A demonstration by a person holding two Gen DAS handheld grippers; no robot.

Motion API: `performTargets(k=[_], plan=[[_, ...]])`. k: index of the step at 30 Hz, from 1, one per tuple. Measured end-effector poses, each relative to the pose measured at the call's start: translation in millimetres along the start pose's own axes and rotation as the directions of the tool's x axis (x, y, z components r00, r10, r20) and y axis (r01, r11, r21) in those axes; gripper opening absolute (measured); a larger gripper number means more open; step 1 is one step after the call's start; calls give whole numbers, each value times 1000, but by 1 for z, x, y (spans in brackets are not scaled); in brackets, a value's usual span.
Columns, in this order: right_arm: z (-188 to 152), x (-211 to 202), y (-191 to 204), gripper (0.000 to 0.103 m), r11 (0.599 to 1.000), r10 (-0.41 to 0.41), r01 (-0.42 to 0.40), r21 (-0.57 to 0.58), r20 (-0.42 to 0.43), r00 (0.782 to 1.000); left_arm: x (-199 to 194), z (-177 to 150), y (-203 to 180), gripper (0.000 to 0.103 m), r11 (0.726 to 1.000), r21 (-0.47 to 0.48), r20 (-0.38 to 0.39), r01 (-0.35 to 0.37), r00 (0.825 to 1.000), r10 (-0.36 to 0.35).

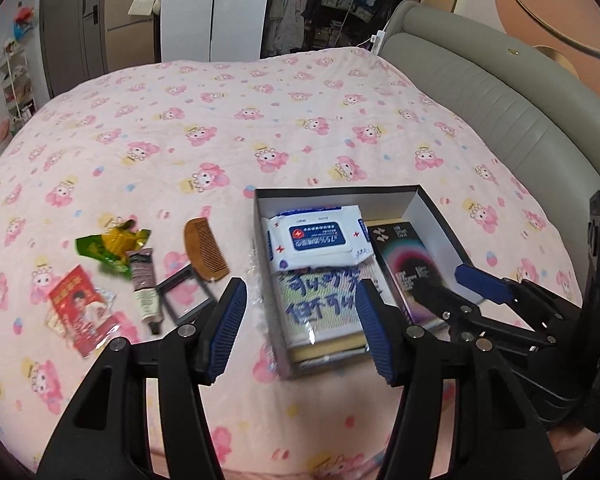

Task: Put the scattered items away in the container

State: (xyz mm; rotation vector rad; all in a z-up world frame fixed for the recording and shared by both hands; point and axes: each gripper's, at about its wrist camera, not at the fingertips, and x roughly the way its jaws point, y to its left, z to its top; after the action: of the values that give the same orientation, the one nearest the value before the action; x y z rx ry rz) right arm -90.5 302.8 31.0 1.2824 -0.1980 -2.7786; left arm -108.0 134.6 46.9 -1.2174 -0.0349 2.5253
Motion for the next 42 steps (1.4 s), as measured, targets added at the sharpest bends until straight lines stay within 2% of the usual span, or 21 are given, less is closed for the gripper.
performTargets(k=[10, 20, 24, 36, 42], plan=[[-23, -28, 59, 51, 995, 39, -37, -94, 22, 999, -41, -38, 31, 59, 1000, -25, 13, -12, 1000, 12], [-28, -26, 125, 51, 978, 101, -96, -187, 17, 995, -72, -60, 93, 59, 989, -146, 40, -26, 999, 32], [-31, -19, 149, 51, 969, 131, -129, -210, -4, 991, -81, -69, 113, 59, 986, -153, 46, -67, 996, 75], [-37, 9, 204, 51, 945, 156, -164, -282, -53, 986, -81, -91, 170, 57, 959, -268, 26, -92, 994, 103], [-38, 32, 227, 51, 938, 116, -136, -318, -80, 990, -70, -100, 200, 57, 941, -328, 6, -86, 996, 93]])
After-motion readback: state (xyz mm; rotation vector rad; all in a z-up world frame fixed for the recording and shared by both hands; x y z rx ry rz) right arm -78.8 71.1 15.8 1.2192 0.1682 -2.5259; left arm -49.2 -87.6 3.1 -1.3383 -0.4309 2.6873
